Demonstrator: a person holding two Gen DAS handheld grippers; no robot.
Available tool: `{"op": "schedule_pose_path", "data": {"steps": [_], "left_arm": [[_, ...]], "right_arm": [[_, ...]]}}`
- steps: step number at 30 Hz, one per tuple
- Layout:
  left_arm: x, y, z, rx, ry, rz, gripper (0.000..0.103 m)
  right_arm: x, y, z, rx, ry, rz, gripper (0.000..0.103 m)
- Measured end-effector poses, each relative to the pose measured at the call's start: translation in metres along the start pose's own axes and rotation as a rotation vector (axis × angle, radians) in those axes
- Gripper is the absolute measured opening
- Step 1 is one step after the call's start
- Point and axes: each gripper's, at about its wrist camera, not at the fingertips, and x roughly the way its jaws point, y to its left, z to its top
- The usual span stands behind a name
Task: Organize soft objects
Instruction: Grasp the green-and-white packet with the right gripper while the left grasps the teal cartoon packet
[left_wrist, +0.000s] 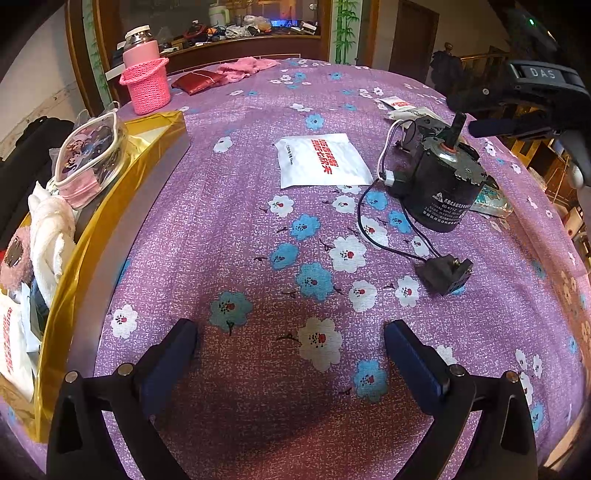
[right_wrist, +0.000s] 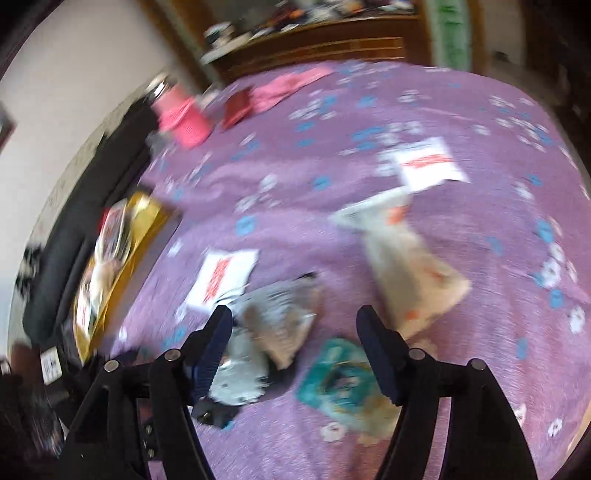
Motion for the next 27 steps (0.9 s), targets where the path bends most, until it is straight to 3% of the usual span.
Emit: {"op": "schedule_pose_path", "data": {"steps": [1,2,4,5,7,10,11,13,15,19,23,27], "left_arm": [[0.0,0.0,0.0,0.0,0.0,0.0,0.102],[0.0,0.0,0.0,0.0,0.0,0.0,0.102],[-0.001,0.0,-0.001,0.0,-0.001,0.0,0.102],[-0.001,0.0,0.0,0.0,-0.001,-0.003,0.102],[-0.002,0.002,-0.001,0.002,-0.002,-0.02,0.102],[-0.009,0.011,0.001,-0.015,-0.003,-0.108,0.102],[-0.013,0.019,0.003,-0.045,-0.005,-0.164,0.102],[-0.022,0.032,0.011,-0.108,-0.016,-0.285,0.102],[-0.032,0.039,0.026,-0.134,-0.041,-0.356,0.102],[-0.052,0.034,0.057,-0.108,-0.131,-0.319,0.102],[-0.056,0.03,0.076,-0.125,-0.15,-0.336,0.102],[-0.066,0.011,0.073,-0.085,-0.139,-0.376,0.102]], "right_arm": [[0.007,0.006,0.0,-0.023,0.022,-0.018,0.068],[0.015,0.011,0.002,-0.041,0.046,-0.057,0.058],[0.017,0.007,0.007,-0.011,0.032,-0.046,0.047],[0.017,0.002,0.009,0.012,0.024,-0.069,0.033],[0.013,-0.012,0.01,0.074,-0.005,-0.11,0.032],[0.006,-0.03,0.002,0.115,-0.025,-0.269,0.032],[0.003,-0.038,-0.001,0.133,-0.03,-0.272,0.035],[-0.01,-0.054,-0.007,0.182,-0.083,-0.18,0.048],[-0.024,-0.066,-0.01,0.216,-0.161,-0.173,0.072],[-0.015,-0.074,0.0,0.175,-0.159,-0.224,0.073],[0.005,-0.065,0.013,0.091,-0.114,-0.264,0.073],[-0.007,-0.059,0.0,0.104,-0.12,-0.194,0.073]]}}
